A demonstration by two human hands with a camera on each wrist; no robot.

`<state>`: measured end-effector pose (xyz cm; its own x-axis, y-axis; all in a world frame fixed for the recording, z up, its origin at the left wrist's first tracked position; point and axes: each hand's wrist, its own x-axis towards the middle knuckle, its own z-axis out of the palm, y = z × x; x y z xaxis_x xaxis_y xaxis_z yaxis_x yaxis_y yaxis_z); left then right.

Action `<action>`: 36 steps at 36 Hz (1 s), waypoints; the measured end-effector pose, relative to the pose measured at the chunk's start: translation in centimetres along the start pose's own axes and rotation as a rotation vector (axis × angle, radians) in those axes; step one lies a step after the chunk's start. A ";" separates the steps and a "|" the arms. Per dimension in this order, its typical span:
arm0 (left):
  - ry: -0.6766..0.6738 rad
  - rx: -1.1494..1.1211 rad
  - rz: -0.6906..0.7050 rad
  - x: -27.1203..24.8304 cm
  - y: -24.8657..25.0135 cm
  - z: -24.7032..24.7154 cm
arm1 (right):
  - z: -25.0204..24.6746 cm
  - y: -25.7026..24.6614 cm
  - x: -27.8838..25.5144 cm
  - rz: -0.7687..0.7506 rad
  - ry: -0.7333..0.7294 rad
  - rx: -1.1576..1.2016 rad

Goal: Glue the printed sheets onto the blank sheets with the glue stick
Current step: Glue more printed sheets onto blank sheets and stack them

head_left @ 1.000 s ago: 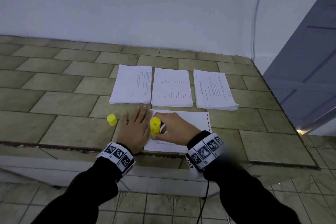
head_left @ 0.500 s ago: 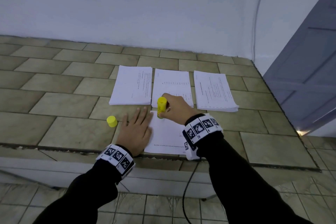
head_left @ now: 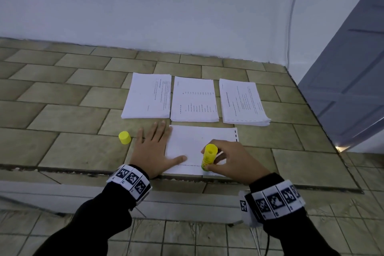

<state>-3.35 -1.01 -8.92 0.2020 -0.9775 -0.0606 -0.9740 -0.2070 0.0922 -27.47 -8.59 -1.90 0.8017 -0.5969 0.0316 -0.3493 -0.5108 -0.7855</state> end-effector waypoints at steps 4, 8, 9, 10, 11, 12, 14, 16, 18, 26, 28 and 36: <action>-0.002 -0.010 0.006 -0.1 0.0 0.1 | -0.4 0.2 1.4 0.018 0.027 -0.012; -0.003 -0.010 0.005 -0.1 0.0 0.0 | -1.5 0.8 3.9 0.082 0.050 -0.008; -0.004 -0.011 0.005 -0.1 0.0 0.0 | -1.7 1.2 4.6 0.094 0.063 -0.019; -0.004 -0.014 0.005 -0.1 0.1 0.0 | -2.0 1.5 5.3 0.108 0.078 -0.034; -0.004 -0.015 0.005 -0.1 0.1 -0.1 | -2.2 1.8 5.9 0.121 0.096 -0.044; -0.006 -0.015 0.004 -0.1 0.1 -0.1 | -2.4 2.0 6.4 0.134 0.116 -0.052; -0.011 -0.014 0.001 -0.1 0.1 -0.2 | -2.7 2.1 7.2 0.154 0.157 -0.068; -0.014 -0.005 0.001 -0.2 0.1 -0.3 | -2.9 2.1 7.8 0.171 0.183 -0.089; -0.013 -0.008 0.001 -0.2 0.1 -0.3 | -2.9 2.0 8.0 0.181 0.198 -0.110; -0.009 -0.015 0.002 -0.2 0.1 -0.3 | -3.7 2.4 4.8 0.178 0.224 -0.079; -0.013 -0.014 0.002 -0.2 0.0 -0.3 | -4.2 2.3 3.0 0.176 0.192 -0.044; -0.001 0.003 0.007 -0.2 0.0 -0.1 | -5.4 2.3 -2.2 0.217 0.069 0.012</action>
<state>-3.40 -0.84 -8.77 0.1955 -0.9788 -0.0610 -0.9756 -0.2005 0.0899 -32.71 -11.80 -0.44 0.6734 -0.7329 -0.0973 -0.5039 -0.3586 -0.7858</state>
